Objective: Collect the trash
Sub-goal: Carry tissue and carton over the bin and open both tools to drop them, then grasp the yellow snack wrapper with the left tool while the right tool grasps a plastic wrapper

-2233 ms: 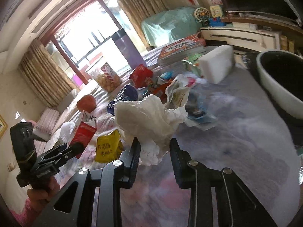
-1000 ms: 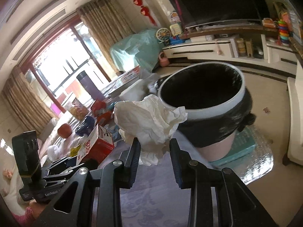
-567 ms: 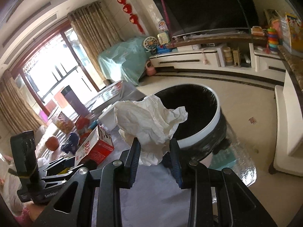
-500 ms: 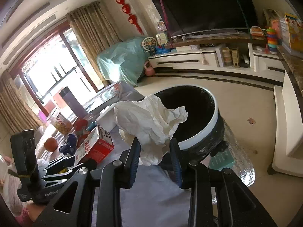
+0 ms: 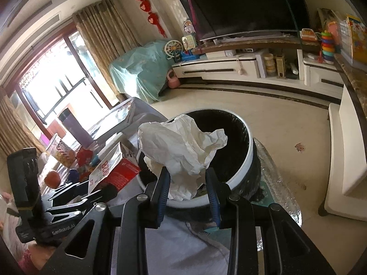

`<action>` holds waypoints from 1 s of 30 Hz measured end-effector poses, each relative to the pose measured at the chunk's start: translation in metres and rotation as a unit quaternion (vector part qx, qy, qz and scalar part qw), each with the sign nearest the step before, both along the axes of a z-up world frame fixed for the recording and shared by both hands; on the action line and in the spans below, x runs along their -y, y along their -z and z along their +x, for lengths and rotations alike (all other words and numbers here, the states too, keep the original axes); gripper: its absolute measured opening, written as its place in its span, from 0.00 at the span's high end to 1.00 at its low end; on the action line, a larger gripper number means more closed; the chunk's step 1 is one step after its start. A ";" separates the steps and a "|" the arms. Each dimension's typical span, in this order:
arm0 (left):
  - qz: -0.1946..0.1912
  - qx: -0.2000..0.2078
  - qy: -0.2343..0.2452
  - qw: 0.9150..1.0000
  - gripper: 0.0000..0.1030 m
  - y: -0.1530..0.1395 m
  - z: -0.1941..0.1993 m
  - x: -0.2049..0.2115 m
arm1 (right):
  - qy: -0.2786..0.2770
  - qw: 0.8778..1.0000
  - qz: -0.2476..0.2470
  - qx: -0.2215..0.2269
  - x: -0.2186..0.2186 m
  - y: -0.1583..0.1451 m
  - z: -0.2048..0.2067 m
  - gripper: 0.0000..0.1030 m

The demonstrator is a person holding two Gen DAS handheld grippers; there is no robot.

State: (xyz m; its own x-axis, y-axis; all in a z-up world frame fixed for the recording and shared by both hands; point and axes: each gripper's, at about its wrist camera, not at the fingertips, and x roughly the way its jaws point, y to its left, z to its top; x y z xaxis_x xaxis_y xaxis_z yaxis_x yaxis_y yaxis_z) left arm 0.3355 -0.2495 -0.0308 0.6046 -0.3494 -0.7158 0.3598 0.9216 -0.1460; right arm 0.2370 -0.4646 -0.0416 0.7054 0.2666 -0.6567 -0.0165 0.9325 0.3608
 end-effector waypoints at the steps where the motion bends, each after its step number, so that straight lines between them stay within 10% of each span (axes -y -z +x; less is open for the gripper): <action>1: 0.001 -0.001 0.000 1.000 0.44 0.000 0.003 0.003 | 0.001 1.000 -0.001 -0.001 0.001 0.001 0.003 0.69; 21: 0.021 -0.007 0.006 1.000 0.43 0.011 0.043 0.041 | 0.008 0.999 -0.005 -0.032 0.016 0.018 0.043 0.65; 30: -0.007 -0.006 -0.006 1.000 0.35 0.005 0.029 0.022 | 0.020 0.999 0.003 -0.025 0.016 0.010 0.034 0.42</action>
